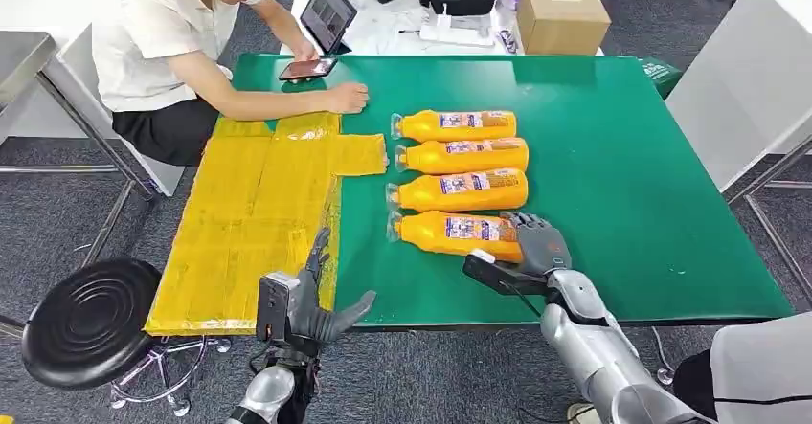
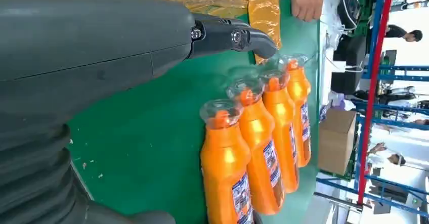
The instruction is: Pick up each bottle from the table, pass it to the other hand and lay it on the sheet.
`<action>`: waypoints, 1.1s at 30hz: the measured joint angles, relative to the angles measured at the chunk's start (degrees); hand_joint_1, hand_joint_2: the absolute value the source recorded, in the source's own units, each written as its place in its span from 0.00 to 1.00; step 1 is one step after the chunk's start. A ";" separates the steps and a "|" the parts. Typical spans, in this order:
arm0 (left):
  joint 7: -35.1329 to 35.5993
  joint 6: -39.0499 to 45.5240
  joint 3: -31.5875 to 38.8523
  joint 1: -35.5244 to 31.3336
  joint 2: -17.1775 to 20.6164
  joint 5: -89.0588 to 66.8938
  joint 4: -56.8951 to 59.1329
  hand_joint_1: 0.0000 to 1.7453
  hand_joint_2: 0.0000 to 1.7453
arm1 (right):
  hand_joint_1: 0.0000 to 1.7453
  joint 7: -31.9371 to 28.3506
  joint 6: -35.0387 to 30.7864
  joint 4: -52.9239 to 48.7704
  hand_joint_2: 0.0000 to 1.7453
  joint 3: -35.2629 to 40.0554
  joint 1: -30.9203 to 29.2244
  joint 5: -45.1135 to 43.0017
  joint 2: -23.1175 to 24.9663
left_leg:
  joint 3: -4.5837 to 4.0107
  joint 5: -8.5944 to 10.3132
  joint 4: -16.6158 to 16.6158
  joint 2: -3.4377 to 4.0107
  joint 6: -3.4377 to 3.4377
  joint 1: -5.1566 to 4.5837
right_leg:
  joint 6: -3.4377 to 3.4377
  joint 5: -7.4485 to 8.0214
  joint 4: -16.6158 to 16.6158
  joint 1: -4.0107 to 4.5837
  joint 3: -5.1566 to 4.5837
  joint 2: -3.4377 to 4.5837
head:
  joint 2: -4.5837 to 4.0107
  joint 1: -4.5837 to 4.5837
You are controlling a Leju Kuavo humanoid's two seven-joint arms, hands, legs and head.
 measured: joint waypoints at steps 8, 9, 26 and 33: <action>0.17 0.00 0.04 0.13 0.02 -0.02 -0.17 0.00 1.00 | 1.00 -0.66 0.50 0.15 1.00 -0.04 0.22 -2.54 0.00 | 0.06 -0.01 0.00 0.01 0.00 0.00 | 0.00 0.00 0.00 0.00 0.04 0.00 | 0.00 0.00; 0.17 0.00 0.04 0.17 0.04 -0.02 -0.20 0.00 1.00 | 1.00 -0.90 0.57 0.18 1.00 -0.09 0.33 -3.17 0.00 | 0.09 -0.01 0.00 0.01 0.00 0.00 | 0.00 -0.01 0.00 0.00 0.06 0.00 | 0.00 0.00; -2.23 0.15 0.96 1.36 0.17 5.25 -3.08 0.00 1.00 | 1.00 -17.66 6.14 -1.10 1.00 -3.78 4.60 -22.48 1.53 | 0.50 -0.11 -0.01 0.07 -0.09 0.03 | -0.03 0.01 -0.03 0.04 0.40 0.14 | 0.00 0.00; -4.00 1.84 1.95 3.30 0.15 7.52 -5.25 0.00 1.00 | 1.00 -19.98 3.54 -5.93 1.00 -5.44 8.82 -26.73 2.89 | 0.34 -0.10 -0.01 0.05 -0.10 0.03 | -0.02 -0.01 -0.02 0.04 0.30 0.12 | 0.00 0.00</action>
